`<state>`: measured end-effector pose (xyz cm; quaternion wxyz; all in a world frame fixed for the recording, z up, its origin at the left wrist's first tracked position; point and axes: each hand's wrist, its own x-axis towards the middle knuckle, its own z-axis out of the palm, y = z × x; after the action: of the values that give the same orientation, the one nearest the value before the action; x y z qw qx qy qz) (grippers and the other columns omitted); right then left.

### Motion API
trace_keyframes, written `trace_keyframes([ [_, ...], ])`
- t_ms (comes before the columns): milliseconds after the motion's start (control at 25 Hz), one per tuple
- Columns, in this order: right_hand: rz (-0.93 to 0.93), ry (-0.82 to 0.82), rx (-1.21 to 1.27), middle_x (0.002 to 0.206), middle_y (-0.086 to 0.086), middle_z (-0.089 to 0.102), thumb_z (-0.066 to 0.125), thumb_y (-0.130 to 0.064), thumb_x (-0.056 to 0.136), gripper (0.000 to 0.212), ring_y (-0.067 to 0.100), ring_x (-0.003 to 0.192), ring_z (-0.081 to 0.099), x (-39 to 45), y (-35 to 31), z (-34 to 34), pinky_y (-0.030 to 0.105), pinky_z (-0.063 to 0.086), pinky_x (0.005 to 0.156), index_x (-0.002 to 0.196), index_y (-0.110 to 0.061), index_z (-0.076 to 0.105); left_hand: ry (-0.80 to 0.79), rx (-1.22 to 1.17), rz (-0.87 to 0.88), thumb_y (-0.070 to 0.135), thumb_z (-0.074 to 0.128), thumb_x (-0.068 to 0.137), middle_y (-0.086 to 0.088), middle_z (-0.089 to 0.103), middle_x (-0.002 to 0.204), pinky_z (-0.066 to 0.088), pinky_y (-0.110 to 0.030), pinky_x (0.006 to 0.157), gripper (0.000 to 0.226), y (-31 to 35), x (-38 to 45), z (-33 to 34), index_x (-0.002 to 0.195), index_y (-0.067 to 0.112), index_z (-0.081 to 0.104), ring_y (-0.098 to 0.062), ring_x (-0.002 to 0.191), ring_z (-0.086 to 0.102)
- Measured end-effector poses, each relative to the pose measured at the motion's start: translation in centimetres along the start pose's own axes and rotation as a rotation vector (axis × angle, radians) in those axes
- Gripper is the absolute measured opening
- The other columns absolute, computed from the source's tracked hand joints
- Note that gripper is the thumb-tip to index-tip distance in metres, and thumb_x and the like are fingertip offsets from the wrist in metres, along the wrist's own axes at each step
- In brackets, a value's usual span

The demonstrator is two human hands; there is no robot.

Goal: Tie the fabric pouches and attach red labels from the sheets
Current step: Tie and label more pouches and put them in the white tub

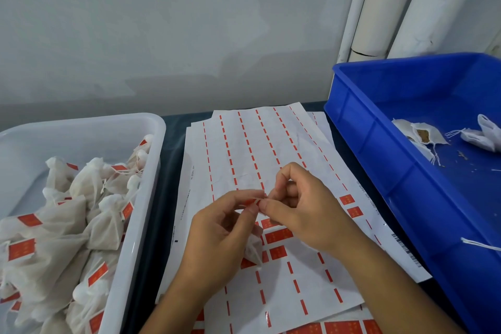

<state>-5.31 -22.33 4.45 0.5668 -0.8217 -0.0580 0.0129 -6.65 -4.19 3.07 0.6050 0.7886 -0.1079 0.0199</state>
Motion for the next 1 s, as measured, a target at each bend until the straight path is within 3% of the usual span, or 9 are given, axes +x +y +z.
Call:
trace_keyframes([
  [240, -0.003, 0.019, -0.067, 0.09, -0.026, 0.069, 0.077, -0.044, 0.089, 0.031, 0.001, 0.086, 0.071, -0.1, 0.1, 0.2, 0.022, 0.063, 0.074, 0.108, -0.044, 0.053, 0.038, -0.031, -0.033, 0.031, 0.065, 0.094, 0.014, 0.077, 0.091, 0.059, -0.016, 0.066, 0.036, -0.1, 0.1, 0.2, 0.125, 0.045, 0.056, -0.014, 0.077, 0.077],
  [360, -0.04, -0.011, -0.069, 0.101, -0.033, 0.064, 0.071, -0.05, 0.092, 0.021, -0.007, 0.098, 0.064, -0.2, -0.1, 0.3, 0.015, 0.059, 0.071, 0.109, -0.051, 0.058, 0.026, -0.047, -0.032, 0.033, 0.065, 0.093, 0.011, 0.077, 0.087, 0.059, -0.018, 0.067, 0.037, 0.0, 0.1, 0.2, 0.127, 0.043, 0.055, -0.016, 0.077, 0.077],
  [480, -0.087, -0.018, -0.074, 0.1, -0.031, 0.066, 0.068, -0.047, 0.094, 0.005, -0.005, 0.101, 0.063, -0.2, -0.1, 0.7, 0.012, 0.057, 0.073, 0.097, -0.047, 0.064, 0.004, -0.061, -0.051, 0.036, 0.062, 0.091, 0.01, 0.077, 0.087, 0.06, -0.019, 0.067, 0.038, 0.2, 0.1, 0.2, 0.127, 0.044, 0.054, -0.016, 0.077, 0.077],
  [720, -0.1, 0.052, -0.03, 0.098, -0.029, 0.068, 0.069, -0.043, 0.095, 0.003, -0.004, 0.1, 0.066, -0.2, -0.1, 1.0, 0.008, 0.055, 0.076, 0.094, -0.042, 0.066, 0.068, -0.073, -0.029, 0.041, 0.068, 0.088, 0.019, 0.068, 0.107, 0.061, -0.024, 0.061, 0.04, 0.6, 0.0, 0.3, 0.122, 0.054, 0.051, -0.019, 0.075, 0.075],
  [840, -0.071, 0.093, 0.014, 0.094, -0.029, 0.071, 0.069, -0.048, 0.091, 0.007, -0.004, 0.096, 0.069, -0.2, -0.1, 1.4, 0.007, 0.054, 0.072, 0.095, -0.043, 0.066, 0.168, 0.054, 0.04, 0.042, 0.073, 0.085, 0.024, 0.061, 0.109, 0.062, -0.028, 0.061, 0.038, 0.4, 0.0, 0.4, 0.113, 0.057, 0.053, -0.018, 0.073, 0.07],
  [1000, -0.033, 0.153, 0.121, 0.089, -0.028, 0.074, 0.076, -0.044, 0.087, 0.025, -0.004, 0.087, 0.073, -0.1, 0.0, 1.7, 0.006, 0.053, 0.066, 0.105, -0.042, 0.059, 0.278, 0.251, 0.175, 0.043, 0.07, 0.084, 0.021, 0.061, 0.105, 0.051, -0.006, 0.07, 0.018, 0.2, 0.0, 0.7, 0.097, 0.052, 0.062, -0.001, 0.097, 0.062],
])
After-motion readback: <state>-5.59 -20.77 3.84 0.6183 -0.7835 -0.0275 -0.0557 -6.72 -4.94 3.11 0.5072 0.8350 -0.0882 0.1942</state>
